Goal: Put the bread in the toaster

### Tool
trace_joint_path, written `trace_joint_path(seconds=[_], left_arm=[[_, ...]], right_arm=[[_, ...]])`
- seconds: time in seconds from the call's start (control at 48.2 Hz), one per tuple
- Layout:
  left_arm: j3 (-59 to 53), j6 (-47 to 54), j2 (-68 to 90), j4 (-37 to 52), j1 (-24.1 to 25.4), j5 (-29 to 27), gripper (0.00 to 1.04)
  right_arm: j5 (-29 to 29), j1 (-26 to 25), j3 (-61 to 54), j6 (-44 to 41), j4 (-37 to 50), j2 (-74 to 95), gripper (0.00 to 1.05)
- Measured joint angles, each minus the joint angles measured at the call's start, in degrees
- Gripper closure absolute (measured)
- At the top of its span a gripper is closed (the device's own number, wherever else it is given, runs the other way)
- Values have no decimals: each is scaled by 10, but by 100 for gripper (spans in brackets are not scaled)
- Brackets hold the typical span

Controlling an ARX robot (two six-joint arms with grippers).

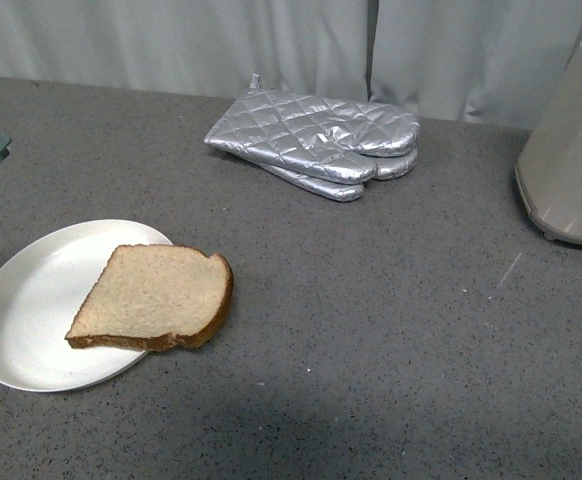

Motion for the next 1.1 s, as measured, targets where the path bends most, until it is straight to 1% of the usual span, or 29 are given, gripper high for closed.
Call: trace_joint_path(seconds=[0.228, 0.457, 0.726, 0.81, 0.955, 1.1], left_arm=[[52, 50, 96, 0, 0, 15, 7], [104, 120, 170, -36, -15, -3, 7], [137, 186, 260, -42, -49, -21, 7], [144, 196, 271, -46, -52, -22, 7], [158, 217, 281, -63, -48, -23, 7], [181, 240, 284, -79, -18, -30, 7]], right_arm=[[0, 0, 0, 0, 0, 0, 9], [0, 0, 0, 0, 0, 0, 9], [0, 0, 0, 0, 0, 0, 9], [0, 0, 0, 0, 0, 0, 9], [0, 0, 0, 0, 0, 0, 9], [0, 0, 0, 0, 0, 0, 9]])
